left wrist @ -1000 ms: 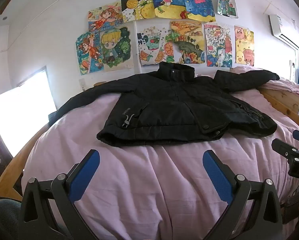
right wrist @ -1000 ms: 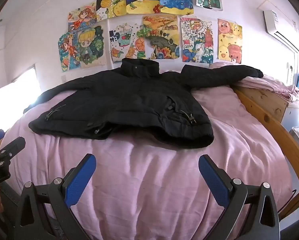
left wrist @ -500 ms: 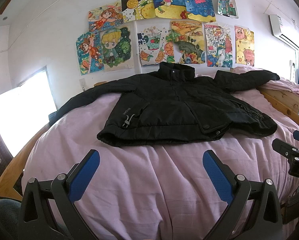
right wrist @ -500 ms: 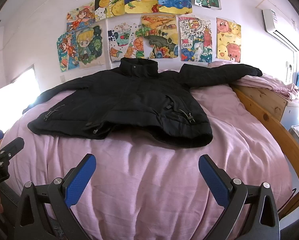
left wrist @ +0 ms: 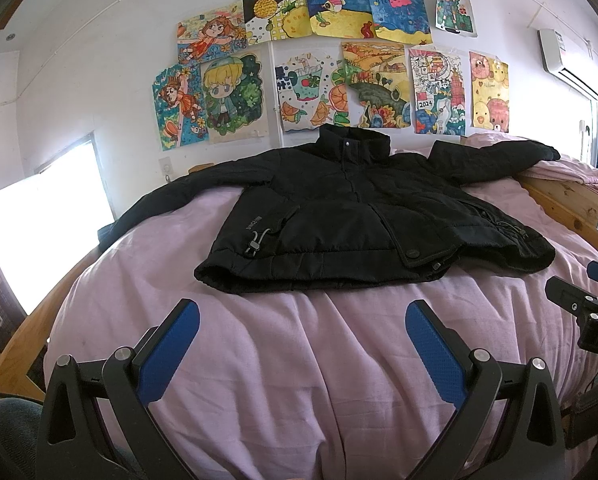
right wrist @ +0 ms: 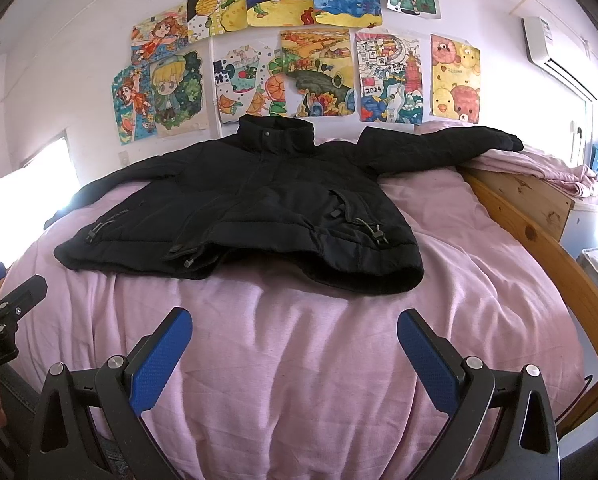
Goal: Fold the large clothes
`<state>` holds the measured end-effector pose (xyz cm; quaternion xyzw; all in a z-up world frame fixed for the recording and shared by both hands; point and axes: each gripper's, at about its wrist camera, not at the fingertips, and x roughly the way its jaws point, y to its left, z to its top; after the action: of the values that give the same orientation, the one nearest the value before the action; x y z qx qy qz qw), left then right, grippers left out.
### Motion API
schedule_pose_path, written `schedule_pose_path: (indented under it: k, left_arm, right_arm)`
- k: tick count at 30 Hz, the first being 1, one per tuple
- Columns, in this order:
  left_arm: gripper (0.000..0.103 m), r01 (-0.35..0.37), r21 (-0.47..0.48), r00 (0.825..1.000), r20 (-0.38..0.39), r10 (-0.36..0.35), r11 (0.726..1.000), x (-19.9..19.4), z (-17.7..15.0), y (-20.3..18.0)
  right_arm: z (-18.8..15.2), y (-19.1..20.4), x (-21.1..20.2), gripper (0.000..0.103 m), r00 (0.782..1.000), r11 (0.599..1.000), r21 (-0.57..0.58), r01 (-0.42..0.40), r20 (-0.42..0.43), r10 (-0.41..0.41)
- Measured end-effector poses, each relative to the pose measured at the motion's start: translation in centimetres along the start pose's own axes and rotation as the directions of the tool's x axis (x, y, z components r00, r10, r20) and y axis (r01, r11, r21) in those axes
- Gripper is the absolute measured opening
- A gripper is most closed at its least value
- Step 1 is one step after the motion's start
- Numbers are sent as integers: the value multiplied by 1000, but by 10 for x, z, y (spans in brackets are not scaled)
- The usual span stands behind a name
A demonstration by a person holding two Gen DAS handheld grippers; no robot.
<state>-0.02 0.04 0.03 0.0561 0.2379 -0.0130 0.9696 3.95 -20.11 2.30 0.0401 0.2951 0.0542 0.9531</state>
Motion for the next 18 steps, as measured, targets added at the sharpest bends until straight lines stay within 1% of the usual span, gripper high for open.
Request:
schedule_pose_path:
  k: [18]
  left_arm:
    - [101, 0, 1, 1000, 1, 0, 1000, 0, 0, 0]
  right_arm:
    - [0, -1, 0, 103, 1000, 1000, 4, -1, -3, 1]
